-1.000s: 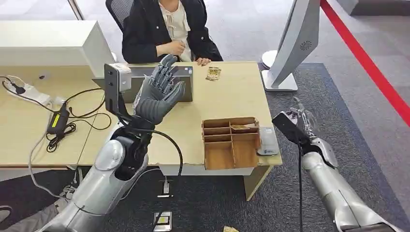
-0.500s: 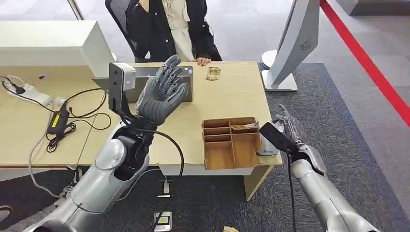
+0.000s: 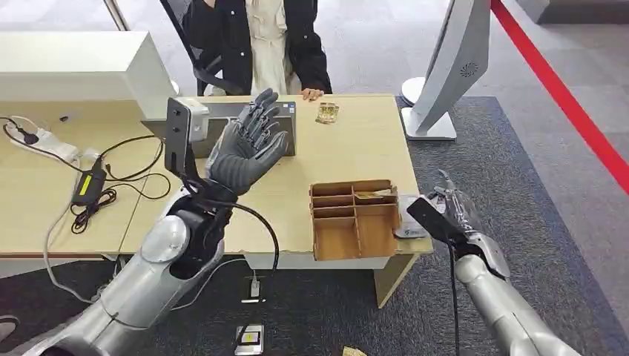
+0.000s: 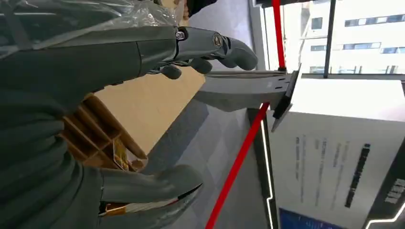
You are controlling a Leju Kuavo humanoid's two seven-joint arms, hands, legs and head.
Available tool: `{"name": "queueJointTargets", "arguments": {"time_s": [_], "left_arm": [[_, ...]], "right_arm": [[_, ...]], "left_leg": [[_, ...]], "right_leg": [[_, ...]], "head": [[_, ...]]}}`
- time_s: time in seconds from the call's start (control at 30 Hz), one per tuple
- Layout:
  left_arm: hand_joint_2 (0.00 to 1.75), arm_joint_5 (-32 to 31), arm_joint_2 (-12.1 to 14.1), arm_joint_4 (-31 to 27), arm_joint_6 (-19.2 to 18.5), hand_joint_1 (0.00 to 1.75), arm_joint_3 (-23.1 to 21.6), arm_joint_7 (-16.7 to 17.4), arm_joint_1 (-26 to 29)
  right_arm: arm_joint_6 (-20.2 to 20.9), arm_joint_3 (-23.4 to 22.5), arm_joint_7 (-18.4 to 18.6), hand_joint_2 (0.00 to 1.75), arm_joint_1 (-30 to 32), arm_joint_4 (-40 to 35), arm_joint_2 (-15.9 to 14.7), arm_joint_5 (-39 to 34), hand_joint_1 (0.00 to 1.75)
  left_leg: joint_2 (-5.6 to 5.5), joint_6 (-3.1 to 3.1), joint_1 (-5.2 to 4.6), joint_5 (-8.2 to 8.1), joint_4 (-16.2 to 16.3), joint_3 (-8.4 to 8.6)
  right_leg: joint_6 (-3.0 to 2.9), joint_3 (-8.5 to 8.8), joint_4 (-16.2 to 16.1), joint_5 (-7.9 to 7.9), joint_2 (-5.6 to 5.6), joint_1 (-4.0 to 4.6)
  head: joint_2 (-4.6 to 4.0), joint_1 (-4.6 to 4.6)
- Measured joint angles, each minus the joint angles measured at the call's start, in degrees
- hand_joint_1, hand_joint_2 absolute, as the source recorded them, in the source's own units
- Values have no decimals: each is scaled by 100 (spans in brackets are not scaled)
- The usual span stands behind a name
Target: Pass the card to the sensor for recognition and then transmit it.
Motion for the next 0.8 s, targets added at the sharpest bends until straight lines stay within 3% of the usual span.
{"name": "queueJointTargets", "arguments": {"time_s": [0.43,0.8], "left_arm": [[175,-87,63,-17,33,0,-88,-138,135],[175,-571,0,-17,-457,0,50,-125,416]], "right_arm": [[-140,59,-85,175,101,332,-33,52,175],[-133,201,50,175,87,514,-9,131,175]], "left_leg": [[0,0,0,0,0,-1],[0,0,0,0,-1,-2]], "right_leg": [[0,0,0,0,0,0],[0,0,0,0,0,0]], "head": [[0,-4],[0,-2]]}}
